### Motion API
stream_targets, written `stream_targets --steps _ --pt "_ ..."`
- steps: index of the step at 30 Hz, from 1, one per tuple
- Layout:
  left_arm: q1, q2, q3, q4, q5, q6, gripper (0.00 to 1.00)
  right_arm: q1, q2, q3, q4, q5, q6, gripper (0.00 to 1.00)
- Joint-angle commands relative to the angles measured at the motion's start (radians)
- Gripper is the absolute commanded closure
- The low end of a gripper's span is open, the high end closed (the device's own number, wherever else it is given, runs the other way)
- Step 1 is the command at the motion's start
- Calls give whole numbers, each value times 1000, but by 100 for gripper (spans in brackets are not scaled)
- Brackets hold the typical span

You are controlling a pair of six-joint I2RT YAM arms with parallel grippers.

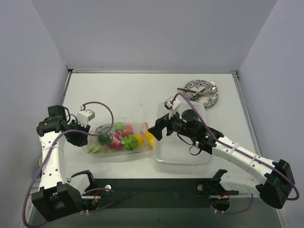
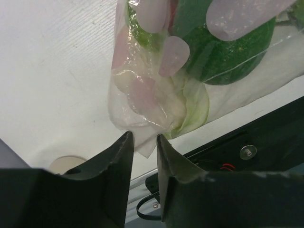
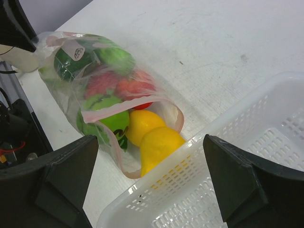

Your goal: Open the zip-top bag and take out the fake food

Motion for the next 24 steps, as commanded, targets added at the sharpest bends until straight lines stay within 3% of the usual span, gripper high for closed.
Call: stream_targets --steps 1,2,5,15,21,24 --pt "3 38 -19 36 29 15 73 -15 -29 -6 29 -23 11 0" --pt "3 55 -18 47 32 12 86 -22 -30 -7 29 -23 12 0" --pt "3 93 5 83 46 -19 100 -32 -25 -9 30 -30 15 0" --pt "-9 319 273 310 -48 -227 100 -29 42 -46 4 -7 -31 0" --pt "-91 435 434 361 -121 -304 100 -7 131 -11 10 -4 -43 0" --pt "-152 452 441 386 -179 -315 100 19 186 34 3 -7 -58 0"
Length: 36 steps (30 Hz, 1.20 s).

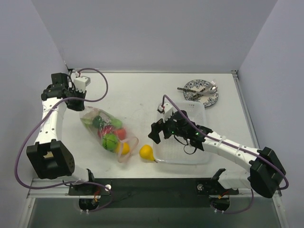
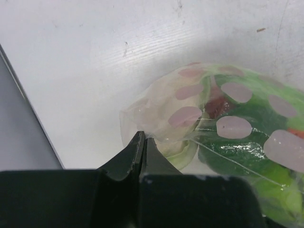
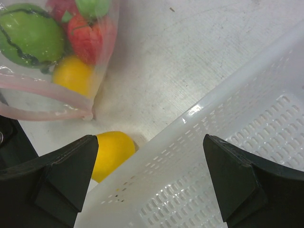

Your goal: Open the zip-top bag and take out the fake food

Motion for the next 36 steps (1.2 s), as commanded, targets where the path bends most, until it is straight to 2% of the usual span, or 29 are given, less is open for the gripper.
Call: stream_targets --steps 1,6,9,12,17,23,28,32,36 --pt "-76 1 44 114 -93 -53 100 55 65 82 8 8 -40 0" --pt "-95 29 12 177 -207 -47 100 178 122 147 -46 37 -145 0" --pt "-95 40 0 191 -224 -56 100 267 136 176 -96 71 -207 0" --pt "-98 22 -48 216 -227 -57 100 324 106 135 -101 63 -270 0" --pt "-98 11 -122 263 -275 -56 100 339 60 83 -179 -87 -302 0" --pt "-98 -17 -160 276 -264 -65 100 422 16 74 -322 3 -308 0" --pt "-104 -37 -169 254 -253 -76 100 453 -70 44 -412 135 -215 0" --pt "-113 -54 -175 254 -252 -74 100 456 -125 20 -527 137 -60 0" --pt "-115 -58 -175 254 -250 -77 100 463 -183 -41 -569 122 65 0"
